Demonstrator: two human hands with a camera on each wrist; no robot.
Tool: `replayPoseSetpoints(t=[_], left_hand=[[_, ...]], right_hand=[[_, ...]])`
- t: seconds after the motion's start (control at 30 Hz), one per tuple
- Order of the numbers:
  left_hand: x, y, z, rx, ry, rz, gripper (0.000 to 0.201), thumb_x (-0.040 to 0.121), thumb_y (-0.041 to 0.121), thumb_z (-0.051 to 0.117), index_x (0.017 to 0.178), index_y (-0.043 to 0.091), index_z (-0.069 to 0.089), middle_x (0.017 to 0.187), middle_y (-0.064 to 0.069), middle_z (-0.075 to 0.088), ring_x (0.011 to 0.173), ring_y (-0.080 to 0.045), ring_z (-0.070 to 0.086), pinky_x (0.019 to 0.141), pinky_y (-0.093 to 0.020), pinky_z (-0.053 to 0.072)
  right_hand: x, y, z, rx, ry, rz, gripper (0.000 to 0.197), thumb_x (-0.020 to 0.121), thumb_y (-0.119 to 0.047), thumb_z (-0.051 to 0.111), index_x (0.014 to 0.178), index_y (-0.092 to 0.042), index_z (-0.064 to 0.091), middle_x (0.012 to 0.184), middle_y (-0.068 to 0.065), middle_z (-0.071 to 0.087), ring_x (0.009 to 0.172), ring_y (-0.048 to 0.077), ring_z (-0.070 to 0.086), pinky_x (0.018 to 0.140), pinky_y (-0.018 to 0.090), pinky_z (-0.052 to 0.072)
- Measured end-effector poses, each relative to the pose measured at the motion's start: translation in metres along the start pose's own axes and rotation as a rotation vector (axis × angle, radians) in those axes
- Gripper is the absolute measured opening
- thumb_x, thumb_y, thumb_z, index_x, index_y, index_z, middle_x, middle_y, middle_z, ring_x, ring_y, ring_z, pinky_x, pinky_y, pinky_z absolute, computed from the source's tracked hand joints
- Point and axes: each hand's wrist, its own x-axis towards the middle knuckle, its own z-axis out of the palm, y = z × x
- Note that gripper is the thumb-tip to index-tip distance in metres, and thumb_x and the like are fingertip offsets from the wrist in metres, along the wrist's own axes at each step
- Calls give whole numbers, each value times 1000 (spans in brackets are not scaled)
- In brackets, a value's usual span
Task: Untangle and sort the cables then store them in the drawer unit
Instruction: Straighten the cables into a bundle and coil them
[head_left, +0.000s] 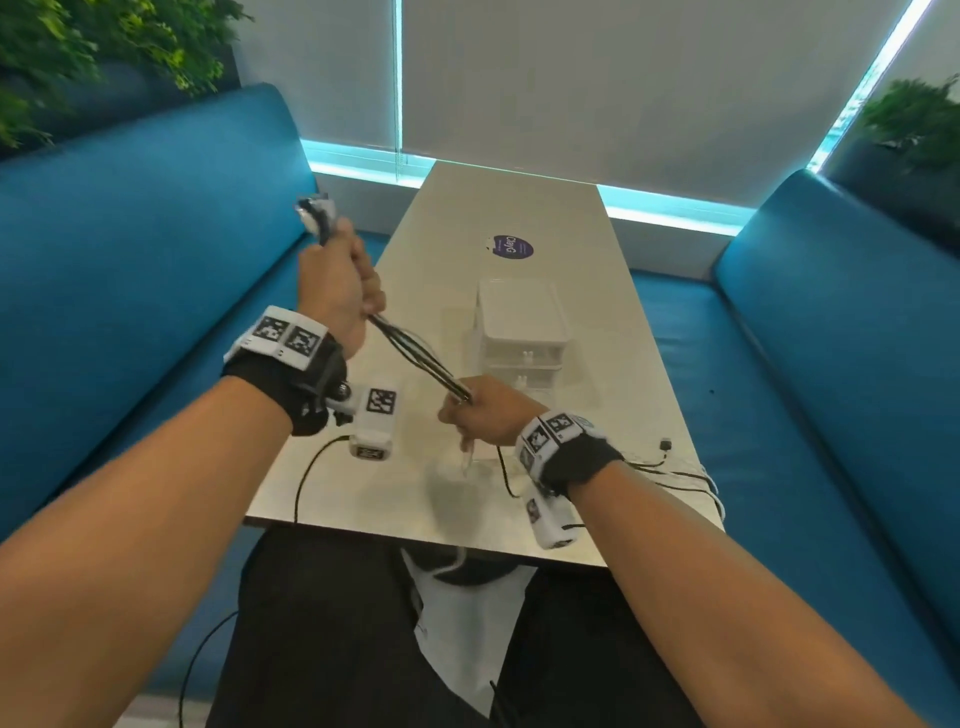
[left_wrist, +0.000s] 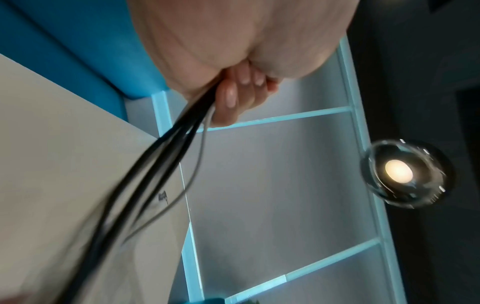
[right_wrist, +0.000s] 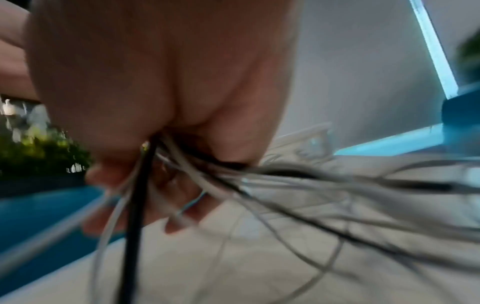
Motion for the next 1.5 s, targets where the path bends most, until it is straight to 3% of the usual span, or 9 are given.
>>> replayPoseSetpoints(t=[0.17,0.27,0.4,0.6,0.8,1.1,1.2,1.33,1.5], left_hand=[[24,-7,-30,-1,191,21,40,105,37,38,68,22,38,49,7,26,38,-9,19,40,-18,17],[34,-6,-39,10,270,36,40,104,36,39,67,22,38,48,7,27,37,-10,20,40,-18,18],[50,1,-55,-18,446,56,35,103,32,37,70,21,36,42,8,25,34,-11,19,42,-17,16],[59,-1,-82,184,681,26,34,100,36,41,70,19,42,61,4,40,47,-16,34,42,-20,26],[63,-33,-111,532,620,48,47,91,47,48,92,2,63,102,-24,70,92,-43,66,75,-48,54],[21,-48,-88,1162,242,220,34,104,21,43,105,-7,62,103,-32,64,94,-47,57,76,-45,41],[18,-54,-90,1226,220,213,34,104,22,43,103,-5,62,98,-31,64,84,-41,54,72,-44,40],[19,-53,-100,1290,230,181,33,104,26,42,101,-2,59,98,-32,62,81,-42,52,70,-45,42],[20,-50,-99,1336,223,183,31,104,24,42,101,-3,57,98,-32,60,78,-40,49,70,-46,41]], right_hand=[[-18,41,-31,-243,72,155,18,83,-33,68,92,-18,67,70,1,73,61,11,67,60,26,50],[-28,65,-43,-488,94,270,20,72,-35,65,89,-24,64,88,0,69,82,21,67,79,37,58],[-43,99,-56,-717,199,314,21,86,-33,51,107,-30,56,105,4,66,93,28,64,81,38,53],[-58,107,-62,-438,378,162,49,76,-34,76,108,-28,39,106,-6,50,85,19,57,75,38,50],[-76,130,-51,-619,182,178,47,86,-62,63,94,-17,53,104,1,52,91,16,48,73,29,35],[-94,140,-70,-916,212,437,101,70,-99,13,119,-29,69,120,12,63,115,31,52,104,45,34],[-92,157,-76,-851,178,452,91,85,-76,-2,109,-28,71,121,5,68,111,29,58,100,48,34],[-108,179,-90,-1019,206,603,33,90,-35,33,95,-28,65,95,-7,70,88,19,61,90,40,33],[-108,190,-92,-1014,179,712,30,85,-50,42,97,-33,63,95,-12,68,95,16,61,91,38,32]])
